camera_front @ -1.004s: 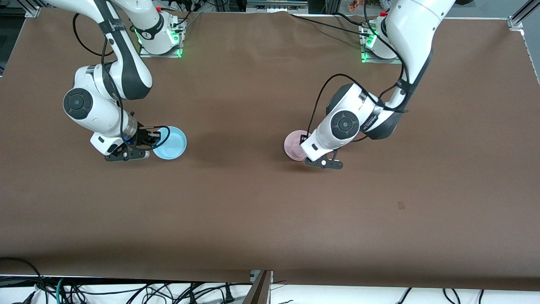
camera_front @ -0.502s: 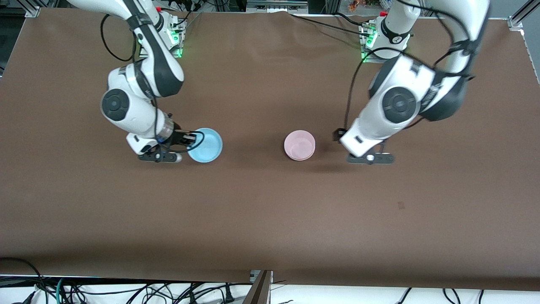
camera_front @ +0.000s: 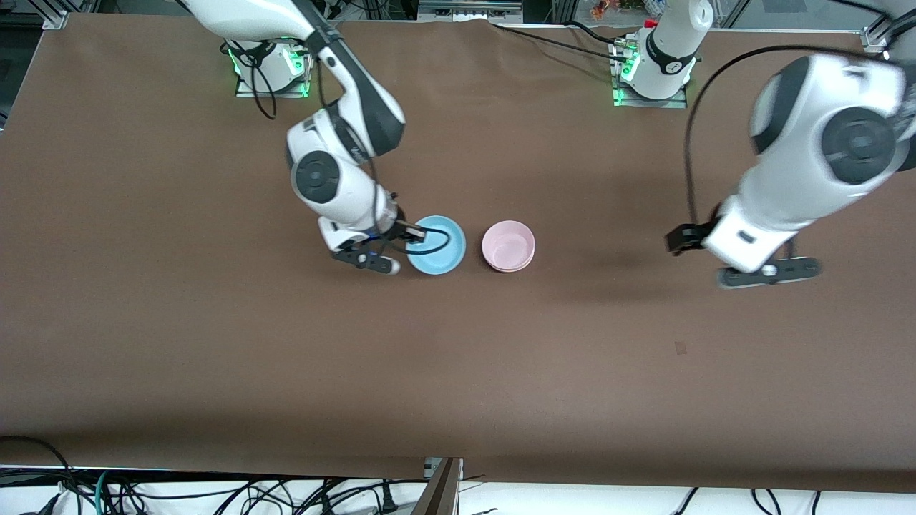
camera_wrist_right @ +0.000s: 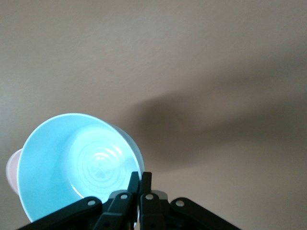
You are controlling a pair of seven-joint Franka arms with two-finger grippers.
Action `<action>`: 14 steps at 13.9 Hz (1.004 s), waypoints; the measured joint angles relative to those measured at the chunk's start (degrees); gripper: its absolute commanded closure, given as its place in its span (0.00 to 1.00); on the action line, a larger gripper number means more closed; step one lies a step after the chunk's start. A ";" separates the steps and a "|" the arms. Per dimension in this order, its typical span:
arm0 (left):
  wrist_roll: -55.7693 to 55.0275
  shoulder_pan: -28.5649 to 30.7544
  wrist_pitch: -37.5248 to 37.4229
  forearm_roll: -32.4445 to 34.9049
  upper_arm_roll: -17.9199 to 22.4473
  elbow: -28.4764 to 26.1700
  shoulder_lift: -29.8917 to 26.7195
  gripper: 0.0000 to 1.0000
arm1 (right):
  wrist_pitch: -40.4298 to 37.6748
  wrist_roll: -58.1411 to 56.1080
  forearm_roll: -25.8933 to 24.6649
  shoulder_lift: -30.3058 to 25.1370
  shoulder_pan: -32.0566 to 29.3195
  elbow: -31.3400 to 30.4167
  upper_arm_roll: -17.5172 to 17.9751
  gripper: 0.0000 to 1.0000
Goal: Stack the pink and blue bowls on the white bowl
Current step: 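Carry the blue bowl over the stack while the left gripper withdraws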
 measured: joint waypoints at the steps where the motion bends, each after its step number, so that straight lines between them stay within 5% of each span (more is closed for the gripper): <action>1: 2.12 1.52 -3.12 -0.02 -0.12 2.41 -0.19 0.00 | 0.00 1.59 0.00 1.06 1.49 1.38 0.01 1.00; 4: 7.09 3.17 -10.24 -0.13 -0.20 7.67 -1.13 0.00 | -0.08 3.10 1.08 2.33 4.89 3.02 0.04 1.00; 9: 14.31 5.87 -13.43 -0.19 0.09 8.32 -1.39 0.00 | 3.90 7.45 1.80 3.67 9.36 3.14 0.02 1.00; 14: 17.32 -0.25 -9.76 -3.99 9.35 5.29 -3.21 0.00 | 13.63 9.17 1.80 7.84 10.66 3.32 -0.07 1.00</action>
